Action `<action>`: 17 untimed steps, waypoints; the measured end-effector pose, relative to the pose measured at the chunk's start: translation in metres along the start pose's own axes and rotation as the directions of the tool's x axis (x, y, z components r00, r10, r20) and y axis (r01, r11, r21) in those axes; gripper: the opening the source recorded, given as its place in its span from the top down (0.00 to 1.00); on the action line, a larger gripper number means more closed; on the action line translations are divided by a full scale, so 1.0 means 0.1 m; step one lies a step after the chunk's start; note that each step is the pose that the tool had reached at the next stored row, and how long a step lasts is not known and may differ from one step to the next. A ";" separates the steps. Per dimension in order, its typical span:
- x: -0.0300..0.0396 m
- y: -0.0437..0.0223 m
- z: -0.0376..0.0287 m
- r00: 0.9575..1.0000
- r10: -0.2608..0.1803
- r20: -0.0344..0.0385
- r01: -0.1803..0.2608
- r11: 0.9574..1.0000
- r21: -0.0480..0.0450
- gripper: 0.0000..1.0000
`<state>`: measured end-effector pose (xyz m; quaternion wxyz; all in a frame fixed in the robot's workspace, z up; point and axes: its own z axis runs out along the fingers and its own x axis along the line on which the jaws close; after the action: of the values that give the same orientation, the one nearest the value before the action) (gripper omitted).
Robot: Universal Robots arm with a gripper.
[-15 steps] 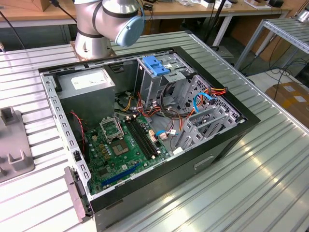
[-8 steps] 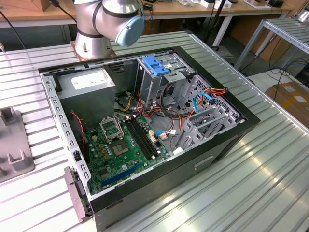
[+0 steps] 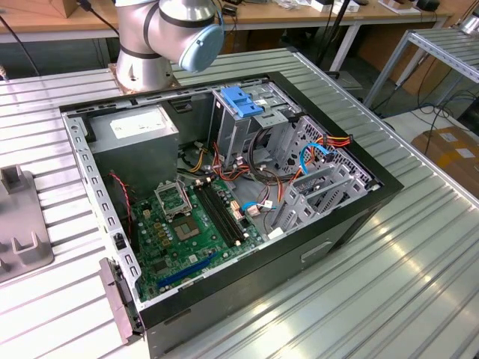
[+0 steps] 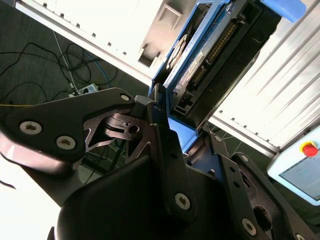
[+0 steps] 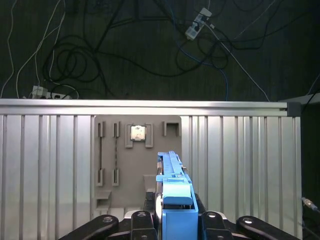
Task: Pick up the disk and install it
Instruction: 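Pick up the disk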
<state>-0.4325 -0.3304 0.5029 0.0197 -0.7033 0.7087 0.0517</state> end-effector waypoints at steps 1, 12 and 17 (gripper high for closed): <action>0.002 -0.003 0.000 1.000 0.000 0.000 0.000 1.000 0.000 0.63; 0.015 -0.040 -0.003 1.000 0.000 0.000 0.000 1.000 0.000 0.63; 0.018 -0.057 -0.004 1.000 0.000 0.000 0.000 1.000 0.000 0.63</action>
<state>-0.4269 -0.3323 0.5028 0.0198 -0.7033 0.7087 0.0517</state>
